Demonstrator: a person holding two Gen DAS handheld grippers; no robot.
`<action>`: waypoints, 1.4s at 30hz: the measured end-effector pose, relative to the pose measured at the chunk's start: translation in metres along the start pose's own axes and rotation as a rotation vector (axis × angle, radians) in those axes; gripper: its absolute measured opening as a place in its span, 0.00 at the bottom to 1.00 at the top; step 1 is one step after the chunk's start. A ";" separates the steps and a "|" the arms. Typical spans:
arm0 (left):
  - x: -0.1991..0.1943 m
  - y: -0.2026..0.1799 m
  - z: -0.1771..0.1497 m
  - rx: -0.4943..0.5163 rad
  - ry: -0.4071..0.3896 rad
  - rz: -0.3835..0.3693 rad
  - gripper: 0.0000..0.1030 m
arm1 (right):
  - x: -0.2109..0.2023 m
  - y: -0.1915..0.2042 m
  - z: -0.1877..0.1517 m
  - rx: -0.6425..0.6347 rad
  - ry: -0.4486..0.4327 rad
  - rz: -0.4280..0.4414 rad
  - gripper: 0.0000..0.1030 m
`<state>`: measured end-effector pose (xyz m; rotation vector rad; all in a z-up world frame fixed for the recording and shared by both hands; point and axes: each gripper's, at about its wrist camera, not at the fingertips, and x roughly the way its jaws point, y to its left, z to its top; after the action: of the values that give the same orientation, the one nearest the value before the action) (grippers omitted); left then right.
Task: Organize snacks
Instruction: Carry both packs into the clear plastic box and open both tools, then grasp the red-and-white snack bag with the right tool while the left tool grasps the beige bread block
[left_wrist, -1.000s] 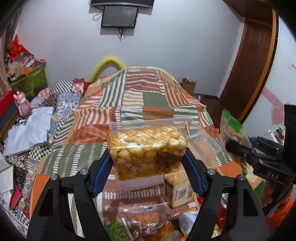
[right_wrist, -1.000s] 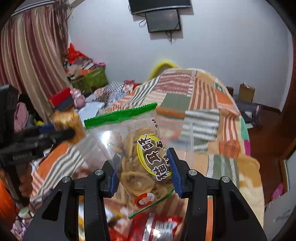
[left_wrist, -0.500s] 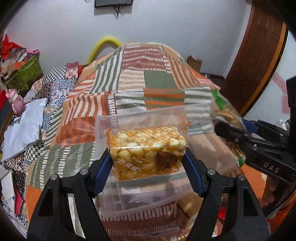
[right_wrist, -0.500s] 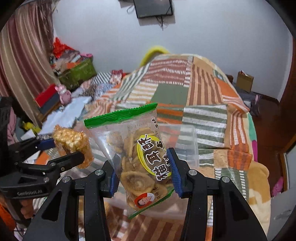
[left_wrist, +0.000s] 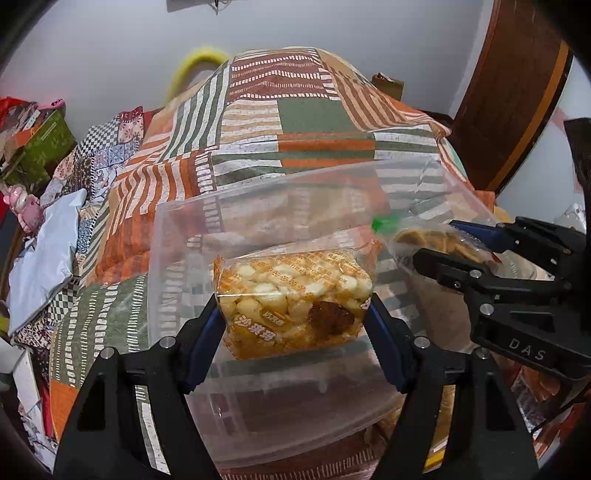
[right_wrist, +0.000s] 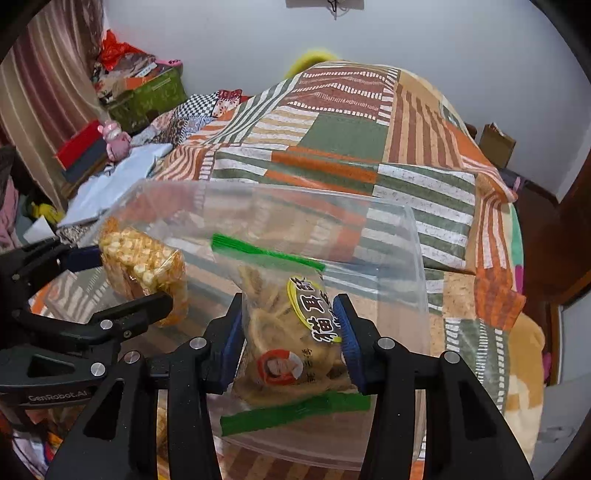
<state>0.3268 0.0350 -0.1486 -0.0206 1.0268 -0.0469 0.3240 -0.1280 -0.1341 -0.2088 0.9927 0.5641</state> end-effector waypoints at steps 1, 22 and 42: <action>0.000 0.000 0.000 -0.002 0.002 -0.001 0.71 | 0.000 0.001 0.000 -0.004 0.000 0.002 0.44; -0.111 0.006 -0.038 -0.029 -0.199 0.007 0.86 | -0.119 0.019 -0.040 -0.033 -0.242 -0.073 0.73; -0.160 -0.026 -0.141 -0.013 -0.258 -0.040 0.94 | -0.083 0.024 -0.151 0.032 -0.071 -0.117 0.79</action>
<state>0.1230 0.0180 -0.0839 -0.0571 0.7693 -0.0719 0.1660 -0.1997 -0.1440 -0.2158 0.9133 0.4458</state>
